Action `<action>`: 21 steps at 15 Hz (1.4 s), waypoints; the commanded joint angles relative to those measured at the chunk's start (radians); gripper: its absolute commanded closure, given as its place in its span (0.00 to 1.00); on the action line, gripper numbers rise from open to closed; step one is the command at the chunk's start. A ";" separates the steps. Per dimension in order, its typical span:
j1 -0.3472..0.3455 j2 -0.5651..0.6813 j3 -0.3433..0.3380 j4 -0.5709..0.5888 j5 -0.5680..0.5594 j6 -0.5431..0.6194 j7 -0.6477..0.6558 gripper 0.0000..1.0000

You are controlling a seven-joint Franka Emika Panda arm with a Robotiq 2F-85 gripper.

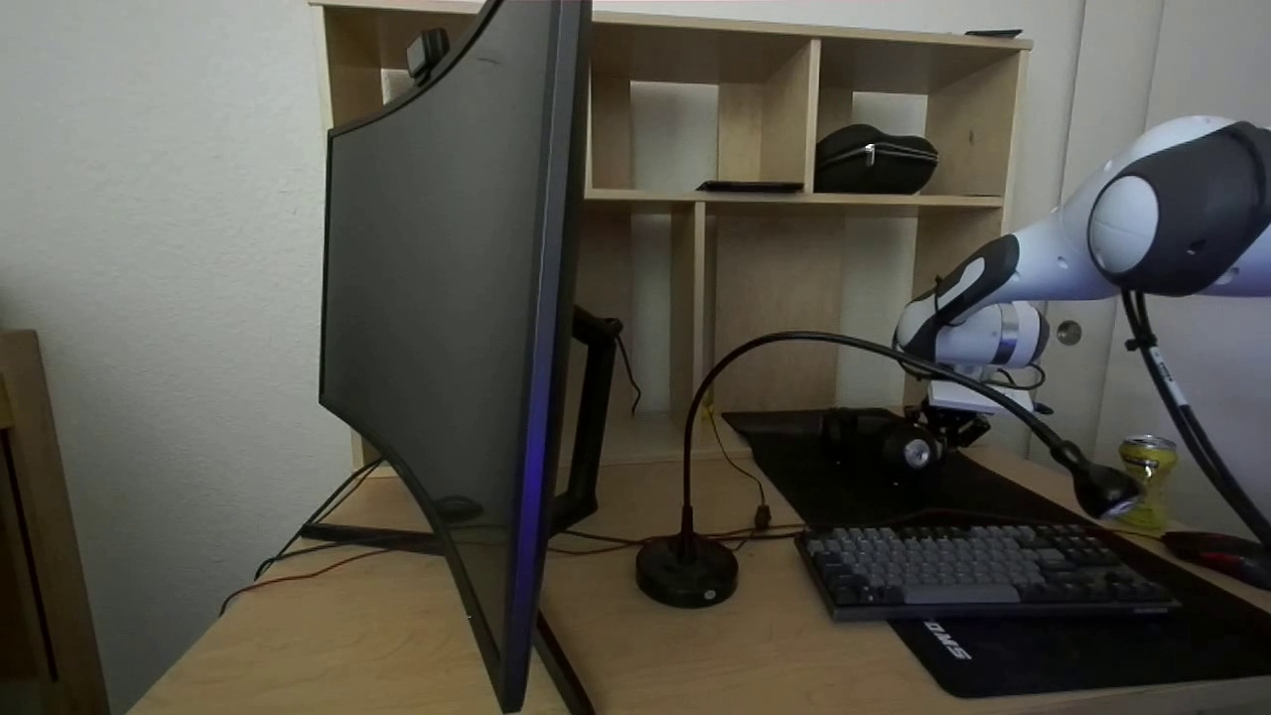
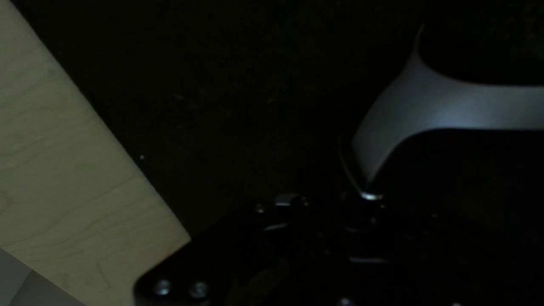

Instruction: Hang the headsets on the desktop stand

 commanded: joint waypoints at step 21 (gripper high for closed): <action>-0.221 -0.592 0.397 -0.737 0.141 0.429 -0.677 0.95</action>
